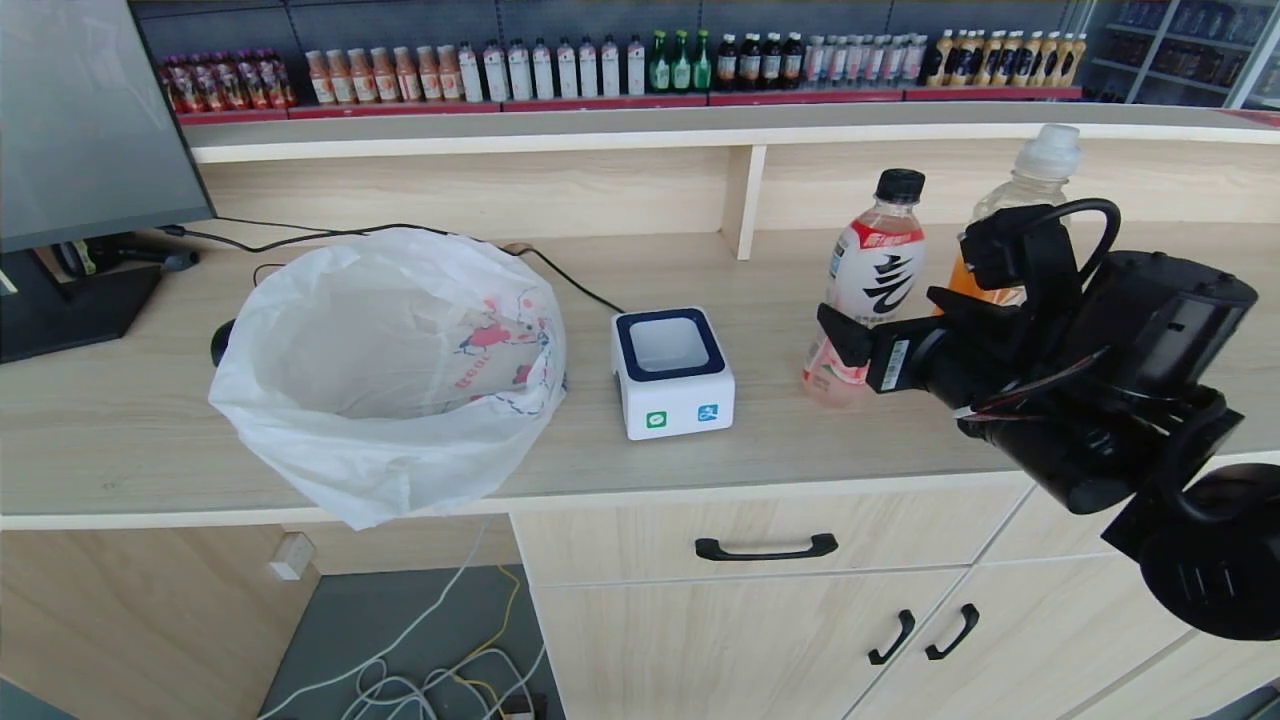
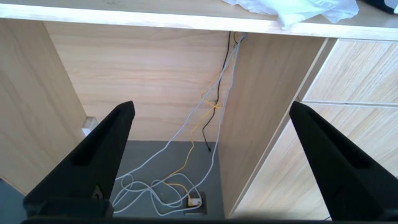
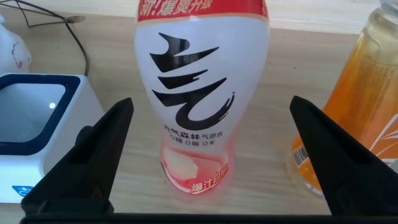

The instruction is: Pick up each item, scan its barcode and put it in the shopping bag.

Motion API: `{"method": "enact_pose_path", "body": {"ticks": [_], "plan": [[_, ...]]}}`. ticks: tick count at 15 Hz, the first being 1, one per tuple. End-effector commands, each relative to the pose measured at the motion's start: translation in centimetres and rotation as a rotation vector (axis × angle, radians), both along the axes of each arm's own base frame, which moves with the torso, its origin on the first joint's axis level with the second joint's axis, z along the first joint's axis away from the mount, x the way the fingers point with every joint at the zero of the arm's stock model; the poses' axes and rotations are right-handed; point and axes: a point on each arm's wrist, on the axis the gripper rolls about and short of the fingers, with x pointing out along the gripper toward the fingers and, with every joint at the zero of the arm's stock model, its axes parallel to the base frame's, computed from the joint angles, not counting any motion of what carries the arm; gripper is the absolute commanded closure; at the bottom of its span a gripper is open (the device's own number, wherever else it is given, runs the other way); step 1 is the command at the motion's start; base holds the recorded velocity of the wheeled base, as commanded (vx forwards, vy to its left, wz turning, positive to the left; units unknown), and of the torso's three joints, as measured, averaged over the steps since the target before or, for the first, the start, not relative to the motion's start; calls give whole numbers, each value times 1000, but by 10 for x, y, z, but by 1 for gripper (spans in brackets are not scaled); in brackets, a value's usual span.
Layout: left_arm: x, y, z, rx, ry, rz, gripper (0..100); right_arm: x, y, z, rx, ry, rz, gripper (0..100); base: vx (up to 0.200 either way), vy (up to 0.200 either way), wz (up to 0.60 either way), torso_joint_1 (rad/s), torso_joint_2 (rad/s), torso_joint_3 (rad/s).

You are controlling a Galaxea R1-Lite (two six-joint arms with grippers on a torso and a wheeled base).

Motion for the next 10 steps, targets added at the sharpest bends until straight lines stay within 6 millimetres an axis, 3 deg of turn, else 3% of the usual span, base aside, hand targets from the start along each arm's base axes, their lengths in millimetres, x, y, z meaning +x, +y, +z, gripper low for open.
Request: {"method": "enact_pose_path", "body": {"ticks": [1, 10], "plan": [[0, 0, 0, 0, -1, 0, 0, 9, 2, -6, -7, 14, -7, 0, 0, 0, 0, 0, 0, 0], [0, 0, 0, -1, -1, 0, 0, 33, 9, -13, -13, 18, 10, 0, 0, 0, 0, 0, 0, 0]]}}
